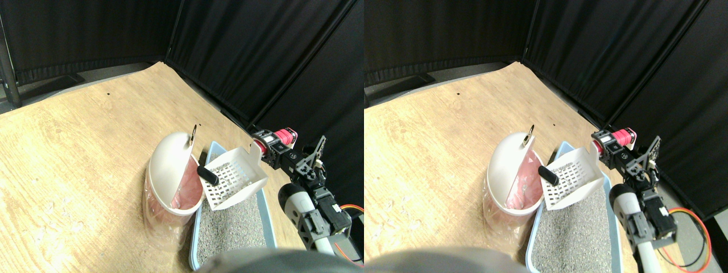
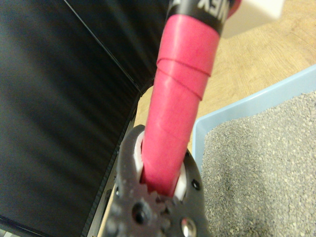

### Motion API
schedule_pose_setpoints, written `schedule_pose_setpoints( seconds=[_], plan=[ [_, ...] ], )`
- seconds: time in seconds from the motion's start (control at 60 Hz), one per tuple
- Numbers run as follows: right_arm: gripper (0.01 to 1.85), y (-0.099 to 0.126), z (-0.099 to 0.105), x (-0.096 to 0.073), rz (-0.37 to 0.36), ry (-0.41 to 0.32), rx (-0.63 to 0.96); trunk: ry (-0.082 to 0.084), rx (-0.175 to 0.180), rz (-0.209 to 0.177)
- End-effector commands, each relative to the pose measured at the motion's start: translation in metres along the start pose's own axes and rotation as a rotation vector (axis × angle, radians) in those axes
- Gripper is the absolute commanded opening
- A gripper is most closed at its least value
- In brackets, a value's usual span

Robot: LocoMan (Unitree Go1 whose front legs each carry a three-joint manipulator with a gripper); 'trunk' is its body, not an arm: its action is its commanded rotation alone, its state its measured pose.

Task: Scoop (unimanual)

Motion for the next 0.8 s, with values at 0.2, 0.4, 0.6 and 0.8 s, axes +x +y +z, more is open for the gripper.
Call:
schedule_pose_setpoints(
  seconds=[0.2,0.4,0.6,0.8],
  plan=[
    [0.06,-0.006,0.005,0.001,-0.042,-0.06,-0.023,0.015,-0.112,0.011],
    [0.07,-0.003,0.004,0.002,0.019,-0.094,-0.057,0.017,-0.114,0.014],
    [0.06,-0.003,0.006,0.002,-0.024,-0.057,-0.013,0.016,-0.112,0.014],
    [0.06,-0.017,-0.007,0.001,-0.034,-0.108,0.135,0.015,-0.088,-0.01]
  ],
)
